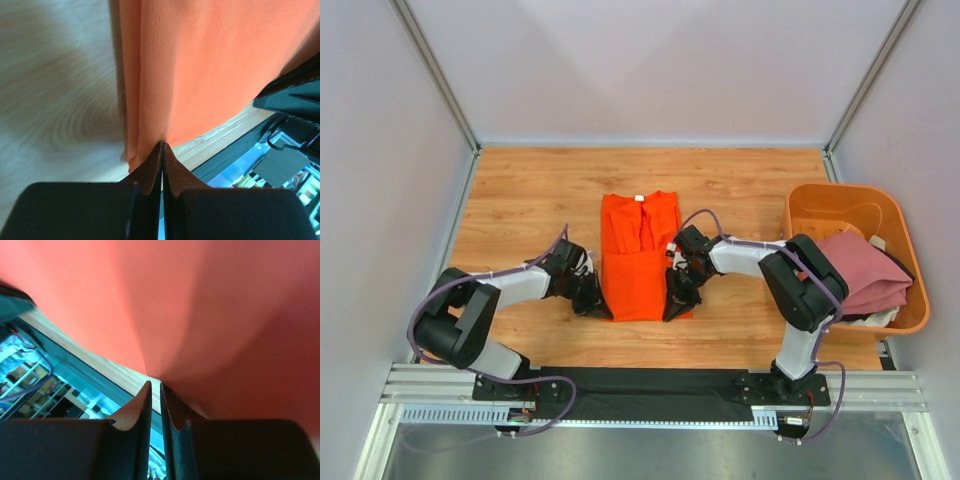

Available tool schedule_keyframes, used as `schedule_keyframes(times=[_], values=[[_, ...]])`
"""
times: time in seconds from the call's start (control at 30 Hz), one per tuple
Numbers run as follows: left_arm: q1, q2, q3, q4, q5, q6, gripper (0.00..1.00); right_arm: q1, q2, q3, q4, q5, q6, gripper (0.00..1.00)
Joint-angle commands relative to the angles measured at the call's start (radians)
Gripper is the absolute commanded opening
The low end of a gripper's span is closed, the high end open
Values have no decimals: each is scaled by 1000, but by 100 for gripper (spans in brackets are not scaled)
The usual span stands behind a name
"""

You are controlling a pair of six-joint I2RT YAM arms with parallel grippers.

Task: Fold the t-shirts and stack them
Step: Fold the tshirt

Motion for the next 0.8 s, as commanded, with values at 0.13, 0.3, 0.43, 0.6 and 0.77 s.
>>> schedule_keyframes(times=[0.13, 0.3, 0.43, 0.6, 0.77], values=[[0, -243, 2, -221, -64, 70, 11, -38, -254, -113, -95, 130, -68, 15], [9, -357, 106, -208, -61, 61, 27, -118, -288, -20, -66, 154, -37, 21], [77, -136, 238, -125, -30, 65, 20, -214, -129, 166, -28, 116, -28, 35], [127, 173, 486, -114, -52, 111, 10, -280, 102, 444, -133, 94, -93, 30], [158, 329, 629, -143, -85, 140, 5, -320, 260, 565, -144, 59, -103, 0]])
